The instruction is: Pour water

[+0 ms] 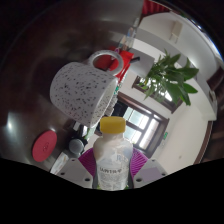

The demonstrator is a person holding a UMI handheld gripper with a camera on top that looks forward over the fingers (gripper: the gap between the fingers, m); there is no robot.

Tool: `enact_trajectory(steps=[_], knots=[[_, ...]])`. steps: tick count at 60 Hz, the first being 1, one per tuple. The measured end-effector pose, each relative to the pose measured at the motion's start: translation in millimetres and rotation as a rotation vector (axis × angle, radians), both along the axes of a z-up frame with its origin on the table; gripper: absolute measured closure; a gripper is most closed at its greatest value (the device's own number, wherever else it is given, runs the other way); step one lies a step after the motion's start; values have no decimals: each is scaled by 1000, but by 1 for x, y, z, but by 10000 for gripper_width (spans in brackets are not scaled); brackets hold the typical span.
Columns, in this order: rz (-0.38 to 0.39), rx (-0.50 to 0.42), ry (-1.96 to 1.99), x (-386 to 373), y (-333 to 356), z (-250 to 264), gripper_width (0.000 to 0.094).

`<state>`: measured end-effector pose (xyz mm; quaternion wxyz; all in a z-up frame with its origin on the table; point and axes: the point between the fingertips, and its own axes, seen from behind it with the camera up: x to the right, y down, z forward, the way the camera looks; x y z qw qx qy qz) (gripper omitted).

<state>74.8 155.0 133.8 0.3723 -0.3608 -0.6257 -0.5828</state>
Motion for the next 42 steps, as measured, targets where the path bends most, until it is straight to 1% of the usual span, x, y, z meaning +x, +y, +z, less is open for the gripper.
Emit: enact_trajectory(steps=[4,8,14,15,16,22,23,25,27,29,31,33,42], knots=[[-9,-1,101,3,-3,4,534],[-34,-29,289,10,-8,9,533],[-91,-127,677,21,-18,12,533],[-106,-122,748,24,-15,9,532],[-116,-136,815,25,-15,10,531],[-156,-255,1251,36,-23,14,534],[-168,-261,1329,29,-25,4,533],[-162,-326,1465,35,-23,4,533],[-160,-357,1587,36,-24,4,533],[-155,-366,1686,41,-23,6,532],[-161,-356,1765,29,-26,0,531],[-145,-369,1821,45,-22,0,532],[-136,-384,1923,48,-18,-15,533]])
